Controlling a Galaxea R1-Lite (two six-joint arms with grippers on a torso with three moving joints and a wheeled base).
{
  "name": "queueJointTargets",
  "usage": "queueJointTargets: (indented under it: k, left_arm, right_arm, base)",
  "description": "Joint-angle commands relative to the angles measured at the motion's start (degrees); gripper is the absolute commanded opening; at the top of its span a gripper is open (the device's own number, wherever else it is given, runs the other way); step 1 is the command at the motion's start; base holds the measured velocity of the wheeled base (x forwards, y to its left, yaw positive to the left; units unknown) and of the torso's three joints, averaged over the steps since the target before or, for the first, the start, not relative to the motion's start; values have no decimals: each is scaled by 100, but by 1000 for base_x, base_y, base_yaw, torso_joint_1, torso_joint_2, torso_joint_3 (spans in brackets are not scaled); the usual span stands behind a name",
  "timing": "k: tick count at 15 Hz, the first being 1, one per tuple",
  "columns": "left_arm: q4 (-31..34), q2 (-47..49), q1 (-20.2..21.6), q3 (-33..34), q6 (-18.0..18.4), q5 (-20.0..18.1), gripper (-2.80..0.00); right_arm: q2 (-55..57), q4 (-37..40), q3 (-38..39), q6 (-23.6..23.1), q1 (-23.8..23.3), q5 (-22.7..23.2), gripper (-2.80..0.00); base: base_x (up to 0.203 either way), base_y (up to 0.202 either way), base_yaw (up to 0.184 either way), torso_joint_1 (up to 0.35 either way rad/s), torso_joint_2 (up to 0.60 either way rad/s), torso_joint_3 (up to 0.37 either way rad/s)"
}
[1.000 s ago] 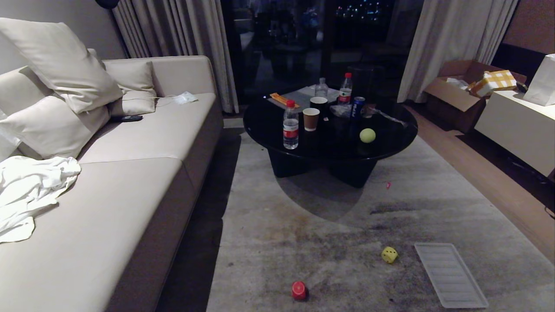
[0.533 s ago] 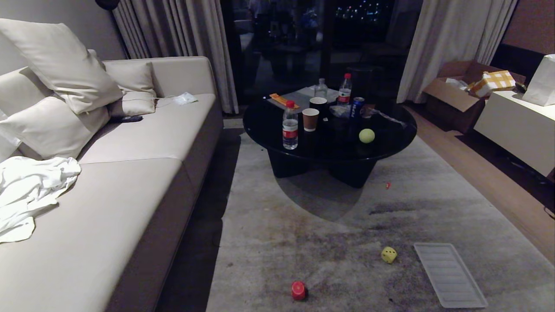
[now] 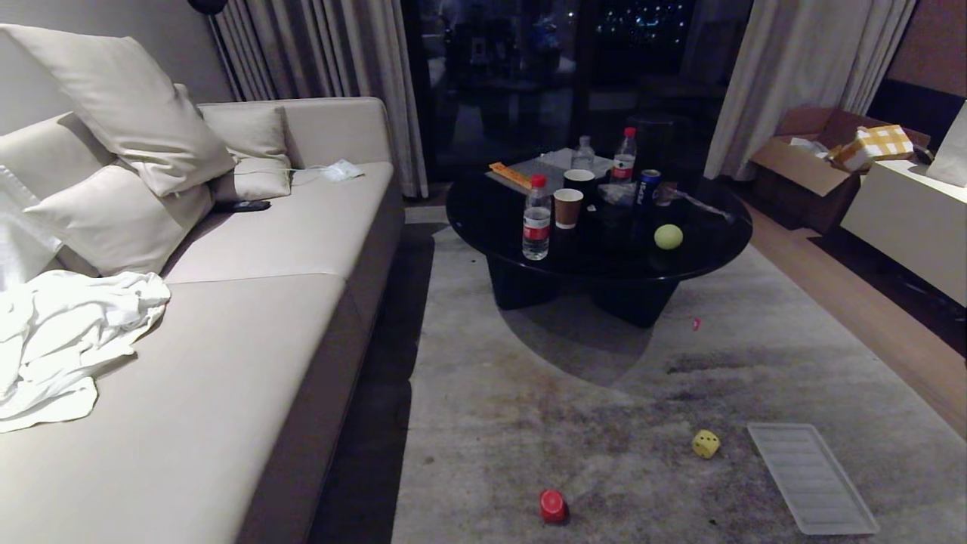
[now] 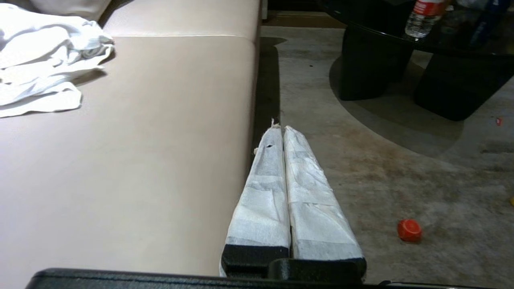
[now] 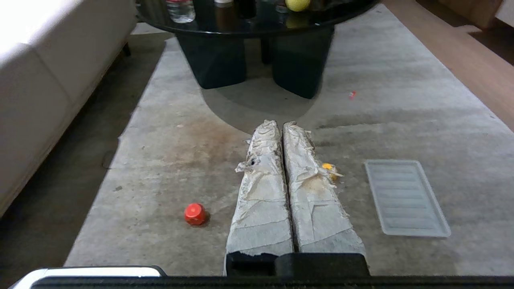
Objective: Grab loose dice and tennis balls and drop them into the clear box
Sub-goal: Find toys out of the box
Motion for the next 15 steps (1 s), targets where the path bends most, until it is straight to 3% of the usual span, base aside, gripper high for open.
queueJointTargets:
  k: [1,8,15]
  left_arm:
    - [-2,6,7,9,-20,9,-280]
    - [-2,6,7,9,-55,18,-280]
    - [-11,6,7,9,-46,35,-280]
  right_arm:
    - [7,2,62,0,0,-8,-280]
    - [7,2,70,9,0,0,-280]
    - [7,2,62,9,0,-5,-280]
  base:
    - [0,0,0,0,0,0]
    - [0,0,0,0,1,-7]
    - [0,0,0,4,3,-173]
